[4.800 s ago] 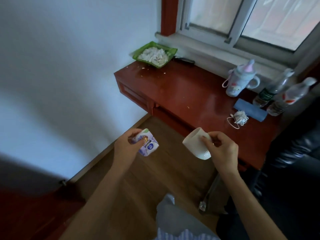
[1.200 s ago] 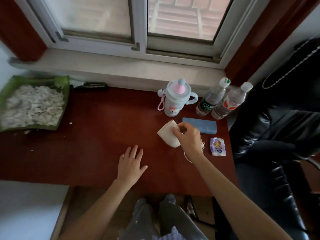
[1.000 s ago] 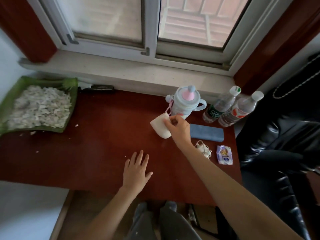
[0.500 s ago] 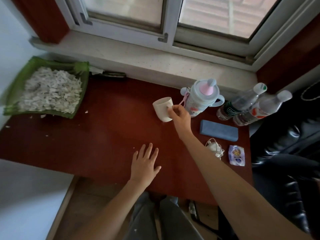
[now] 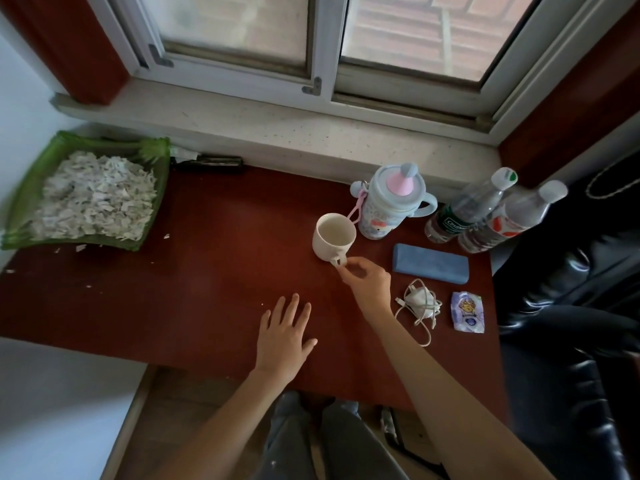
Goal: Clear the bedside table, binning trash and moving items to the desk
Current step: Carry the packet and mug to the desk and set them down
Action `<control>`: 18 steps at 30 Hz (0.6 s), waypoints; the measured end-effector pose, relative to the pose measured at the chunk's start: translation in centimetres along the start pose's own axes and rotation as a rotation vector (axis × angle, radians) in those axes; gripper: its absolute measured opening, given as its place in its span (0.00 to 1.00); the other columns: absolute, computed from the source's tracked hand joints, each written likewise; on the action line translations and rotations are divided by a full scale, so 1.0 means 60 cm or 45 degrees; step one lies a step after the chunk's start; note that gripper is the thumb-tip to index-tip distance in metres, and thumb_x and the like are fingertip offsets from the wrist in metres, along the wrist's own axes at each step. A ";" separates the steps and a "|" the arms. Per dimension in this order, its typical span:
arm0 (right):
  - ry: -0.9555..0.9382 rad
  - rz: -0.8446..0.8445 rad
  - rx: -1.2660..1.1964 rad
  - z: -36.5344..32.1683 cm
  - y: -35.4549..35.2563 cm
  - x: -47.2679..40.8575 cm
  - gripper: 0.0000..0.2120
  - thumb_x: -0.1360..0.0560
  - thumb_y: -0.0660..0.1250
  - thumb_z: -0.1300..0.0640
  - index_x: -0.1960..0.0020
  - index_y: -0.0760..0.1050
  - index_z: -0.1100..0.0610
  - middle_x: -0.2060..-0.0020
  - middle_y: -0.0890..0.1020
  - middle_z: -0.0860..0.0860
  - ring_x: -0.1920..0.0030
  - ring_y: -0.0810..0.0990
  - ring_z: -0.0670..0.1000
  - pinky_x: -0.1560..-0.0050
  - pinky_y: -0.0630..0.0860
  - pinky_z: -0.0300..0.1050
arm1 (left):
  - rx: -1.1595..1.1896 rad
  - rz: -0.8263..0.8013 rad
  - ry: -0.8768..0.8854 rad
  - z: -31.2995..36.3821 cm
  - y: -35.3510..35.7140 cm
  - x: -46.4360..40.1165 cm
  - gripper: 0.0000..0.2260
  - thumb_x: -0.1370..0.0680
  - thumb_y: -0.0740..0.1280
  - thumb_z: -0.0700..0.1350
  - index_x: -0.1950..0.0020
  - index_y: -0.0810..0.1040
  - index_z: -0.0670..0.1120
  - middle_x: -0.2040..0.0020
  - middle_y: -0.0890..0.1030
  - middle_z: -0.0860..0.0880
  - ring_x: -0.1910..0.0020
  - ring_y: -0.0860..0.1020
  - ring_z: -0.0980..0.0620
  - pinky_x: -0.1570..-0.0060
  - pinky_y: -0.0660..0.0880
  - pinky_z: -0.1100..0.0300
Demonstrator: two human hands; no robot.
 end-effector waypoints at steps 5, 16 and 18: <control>-0.009 -0.010 0.014 0.013 0.004 0.016 0.05 0.31 0.74 0.57 0.55 0.83 0.52 0.64 0.84 0.44 0.63 0.80 0.37 0.59 0.73 0.29 | 0.004 -0.003 -0.015 0.000 0.002 -0.002 0.30 0.24 0.61 0.61 0.25 0.59 0.52 0.23 0.58 0.47 0.25 0.57 0.44 0.29 0.60 0.45; 0.134 0.114 -0.124 0.025 0.028 0.024 0.09 0.31 0.75 0.51 0.52 0.82 0.52 0.63 0.85 0.46 0.60 0.84 0.44 0.52 0.81 0.44 | 0.004 -0.022 -0.023 -0.002 0.003 -0.002 0.30 0.25 0.62 0.61 0.25 0.60 0.52 0.23 0.59 0.47 0.25 0.58 0.44 0.30 0.61 0.45; 0.136 0.114 -0.132 0.018 0.037 0.015 0.08 0.32 0.75 0.51 0.54 0.82 0.51 0.63 0.85 0.46 0.60 0.83 0.45 0.52 0.81 0.46 | 0.008 -0.013 -0.011 -0.002 0.004 -0.003 0.30 0.24 0.61 0.61 0.25 0.58 0.52 0.23 0.57 0.47 0.24 0.56 0.44 0.29 0.59 0.45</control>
Point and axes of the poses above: each hand's wrist, its own x-axis away from the middle knuckle, its own y-axis out of the palm, z = x × y, the point moved 6 cm from there along -x, towards the middle knuckle
